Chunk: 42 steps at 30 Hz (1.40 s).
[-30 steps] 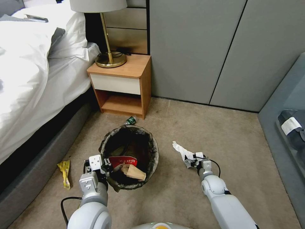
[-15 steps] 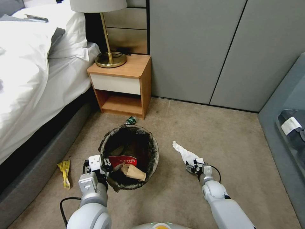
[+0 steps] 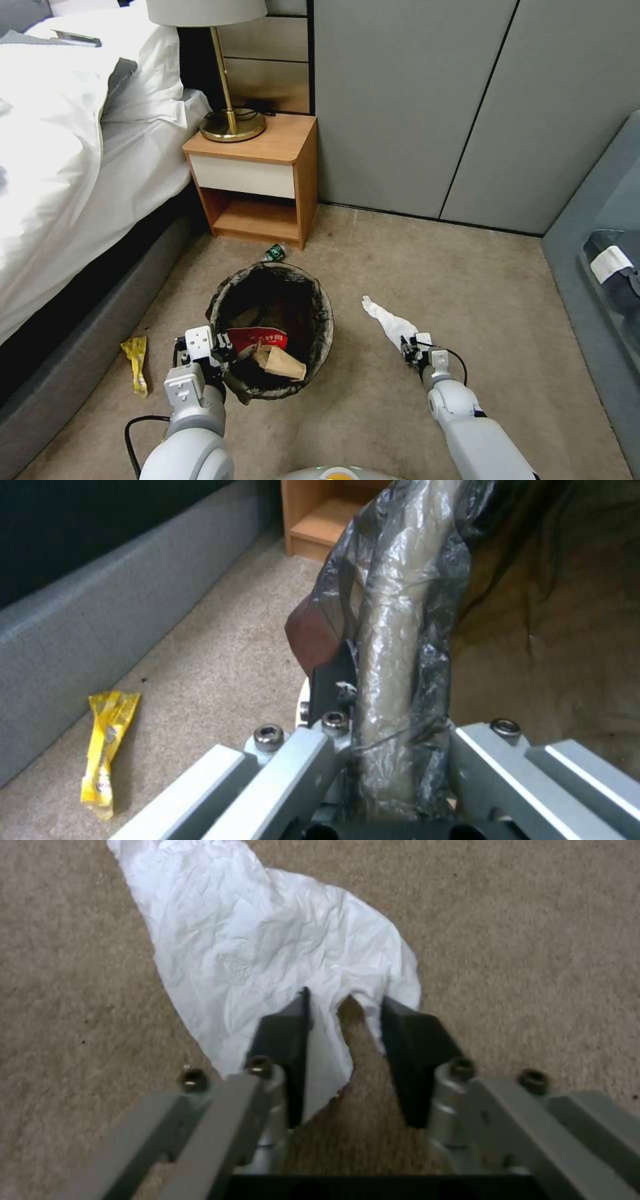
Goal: Pick up the trash bin, then pick up the garbage from the floor and place it into the trash bin.
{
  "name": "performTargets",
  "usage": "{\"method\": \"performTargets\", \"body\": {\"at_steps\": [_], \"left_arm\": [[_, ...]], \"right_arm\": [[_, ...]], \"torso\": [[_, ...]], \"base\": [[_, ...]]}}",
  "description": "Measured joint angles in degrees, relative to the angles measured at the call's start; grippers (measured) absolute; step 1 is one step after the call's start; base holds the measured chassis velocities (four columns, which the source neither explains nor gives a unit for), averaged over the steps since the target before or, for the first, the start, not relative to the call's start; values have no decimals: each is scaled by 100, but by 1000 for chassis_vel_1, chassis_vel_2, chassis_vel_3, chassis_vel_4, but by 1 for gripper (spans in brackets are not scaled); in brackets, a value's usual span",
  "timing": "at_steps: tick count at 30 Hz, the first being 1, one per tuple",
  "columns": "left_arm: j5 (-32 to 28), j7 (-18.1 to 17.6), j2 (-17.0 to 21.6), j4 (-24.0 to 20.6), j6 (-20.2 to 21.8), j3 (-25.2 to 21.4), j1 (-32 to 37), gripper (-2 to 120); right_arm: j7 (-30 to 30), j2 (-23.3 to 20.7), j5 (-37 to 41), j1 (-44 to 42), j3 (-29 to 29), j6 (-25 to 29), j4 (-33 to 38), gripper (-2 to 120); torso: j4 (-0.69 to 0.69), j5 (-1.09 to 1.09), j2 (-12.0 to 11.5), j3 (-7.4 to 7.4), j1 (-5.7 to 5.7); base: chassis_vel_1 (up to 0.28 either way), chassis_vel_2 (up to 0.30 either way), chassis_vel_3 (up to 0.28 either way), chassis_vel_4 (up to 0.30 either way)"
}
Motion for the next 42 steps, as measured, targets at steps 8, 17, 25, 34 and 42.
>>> {"method": "performTargets", "body": {"at_steps": [8,17,25,34,42], "left_arm": [[15,6,10,-32,-27,-9,42,0],[14,9,10,-24,-27,22,-2,0],[-18,11,24,22,-27,35,-20,0],[-52,11,79,91,-15,38,-26,0],[-77,12,104,126,-13,47,-75,0]], "right_arm": [[-30,13,0,24,7,122,-77,0],[77,-8,21,-127,-19,248,375,0],[135,-70,60,-491,-81,769,1406,0],[-1070,-240,296,-1343,32,2038,3928,0],[-1899,-449,460,-2162,-304,2425,6048,0]], "torso": [[0,0,0,0,0],[0,0,0,0,0],[0,0,0,0,0],[-1,1,0,0,0],[0,0,1,-1,0]], "base": [[0,0,0,0],[0,0,0,0],[0,0,0,0],[0,0,0,0],[0,0,0,0]]}}
